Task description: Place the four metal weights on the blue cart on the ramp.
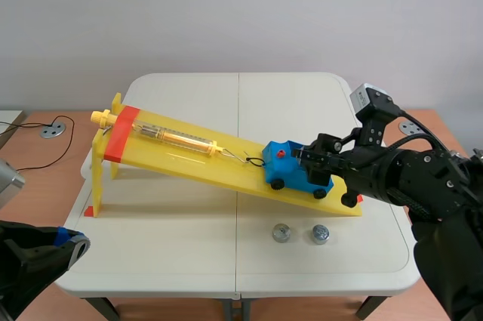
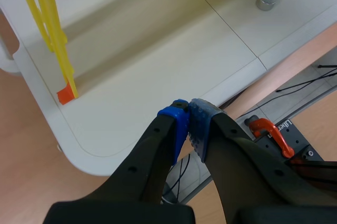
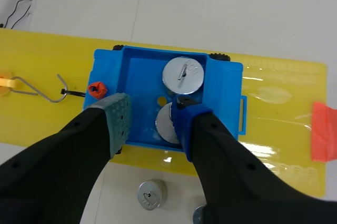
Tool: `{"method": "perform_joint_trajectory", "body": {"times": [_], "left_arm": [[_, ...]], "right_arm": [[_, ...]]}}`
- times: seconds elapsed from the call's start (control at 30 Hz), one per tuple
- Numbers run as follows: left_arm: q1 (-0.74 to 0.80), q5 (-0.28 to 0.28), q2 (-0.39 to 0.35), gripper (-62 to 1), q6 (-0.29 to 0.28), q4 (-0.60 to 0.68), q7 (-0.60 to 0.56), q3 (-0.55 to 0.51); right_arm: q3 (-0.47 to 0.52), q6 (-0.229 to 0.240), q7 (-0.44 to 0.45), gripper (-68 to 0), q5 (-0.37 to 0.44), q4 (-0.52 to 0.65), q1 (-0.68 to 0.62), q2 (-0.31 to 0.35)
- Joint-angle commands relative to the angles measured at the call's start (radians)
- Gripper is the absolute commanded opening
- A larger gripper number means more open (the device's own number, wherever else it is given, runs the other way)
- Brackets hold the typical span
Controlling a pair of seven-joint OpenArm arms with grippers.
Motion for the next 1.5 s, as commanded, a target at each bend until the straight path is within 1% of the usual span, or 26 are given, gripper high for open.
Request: {"method": "perform_joint_trajectory", "body": {"times": [0.0,0.13,0.23,0.33,0.53,0.67,0.73,0.8,0.9,1.0,1.2,1.33,1.4,1.47], "left_arm": [[-0.009,-0.074,0.021,-56.9,-0.031,0.074,-0.085,-0.017],[-0.009,-0.074,0.021,-56.9,-0.031,0.074,-0.085,-0.017],[-0.009,-0.074,0.021,-56.9,-0.031,0.074,-0.085,-0.017],[-0.009,-0.074,0.021,-56.9,-0.031,0.074,-0.085,-0.017],[-0.035,-0.074,0.021,-56.9,-0.032,0.074,-0.081,-0.017],[-0.045,-0.074,0.021,-56.9,-0.031,0.074,-0.077,-0.017],[-0.045,-0.074,0.021,-56.9,-0.031,0.074,-0.077,-0.017],[-0.045,-0.074,0.021,-56.9,-0.031,0.074,-0.077,-0.017],[-0.045,-0.074,0.021,-56.9,-0.031,0.074,-0.077,-0.017],[-0.045,-0.074,0.021,-56.9,-0.031,0.074,-0.077,-0.017],[-0.045,-0.074,0.021,-56.9,-0.031,0.074,-0.077,-0.017],[-0.045,-0.074,0.021,-56.9,-0.031,0.074,-0.077,-0.017],[-0.045,-0.074,0.021,-56.9,-0.031,0.074,-0.077,-0.017],[-0.045,-0.074,0.021,-56.9,-0.031,0.074,-0.077,-0.017]], "right_arm": [[-0.017,0.101,0.126,-41.6,0.062,0.148,0.065,0.05],[0.018,0.107,0.102,-39.8,0.063,0.268,0.001,0.09],[0.046,0.107,0.06,-39.7,0.064,0.355,-0.045,0.134],[0.067,0.107,0.04,-39.7,0.071,0.439,-0.104,0.184],[0.069,0.107,0.003,-39.7,0.087,0.606,-0.246,0.278],[0.068,0.107,-0.001,-39.7,0.086,0.664,-0.334,0.313],[0.06,0.107,0.0,-39.7,0.082,0.665,-0.365,0.319],[0.046,0.107,0.003,-39.7,0.058,0.665,-0.384,0.32],[0.003,0.105,0.04,-39.7,-0.002,0.652,-0.389,0.32],[-0.062,0.091,0.085,-39.7,-0.069,0.616,-0.376,0.318],[-0.185,0.02,0.157,-39.7,-0.198,0.507,-0.321,0.312],[-0.243,-0.034,0.21,-39.7,-0.261,0.436,-0.281,0.312],[-0.264,-0.056,0.232,-39.7,-0.3,0.402,-0.261,0.3],[-0.281,-0.063,0.247,-39.7,-0.327,0.365,-0.241,0.279]]}}
